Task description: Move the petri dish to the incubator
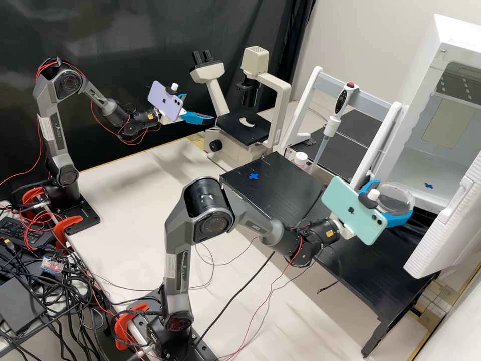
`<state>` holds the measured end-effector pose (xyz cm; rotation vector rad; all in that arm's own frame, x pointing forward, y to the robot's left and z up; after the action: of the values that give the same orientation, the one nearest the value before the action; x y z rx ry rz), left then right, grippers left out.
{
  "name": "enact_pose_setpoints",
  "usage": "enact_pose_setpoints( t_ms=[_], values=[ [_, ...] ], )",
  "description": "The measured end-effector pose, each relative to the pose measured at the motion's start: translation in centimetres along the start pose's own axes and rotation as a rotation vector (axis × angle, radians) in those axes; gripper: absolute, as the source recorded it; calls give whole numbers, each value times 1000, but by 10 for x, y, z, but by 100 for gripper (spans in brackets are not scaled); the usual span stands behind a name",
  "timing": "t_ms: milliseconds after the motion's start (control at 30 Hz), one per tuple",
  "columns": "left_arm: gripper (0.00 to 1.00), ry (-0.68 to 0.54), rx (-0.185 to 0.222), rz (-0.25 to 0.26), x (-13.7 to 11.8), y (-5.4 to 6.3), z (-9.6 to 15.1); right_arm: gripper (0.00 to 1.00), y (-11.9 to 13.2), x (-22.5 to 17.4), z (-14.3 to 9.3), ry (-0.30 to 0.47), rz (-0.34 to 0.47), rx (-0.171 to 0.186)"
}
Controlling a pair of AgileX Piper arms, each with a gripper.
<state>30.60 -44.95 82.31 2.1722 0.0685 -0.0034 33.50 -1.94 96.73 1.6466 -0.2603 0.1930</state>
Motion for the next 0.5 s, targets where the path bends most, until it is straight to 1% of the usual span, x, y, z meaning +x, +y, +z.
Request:
enact_pose_setpoints(
  t_ms=[100,233,300,333,500],
  values=[
    [100,0,0,0,0,0,0,0,7,24,0,-22,0,-5],
    [100,0,0,0,0,0,0,0,9,54,-4,-58,1,15],
    [100,0,0,0,0,0,0,0,4,75,-6,-83,-15,31],
    [100,0,0,0,0,0,0,0,5,83,-9,-81,-12,34],
    [100,0,0,0,0,0,0,0,-5,123,-14,-115,-34,28]
  ],
)
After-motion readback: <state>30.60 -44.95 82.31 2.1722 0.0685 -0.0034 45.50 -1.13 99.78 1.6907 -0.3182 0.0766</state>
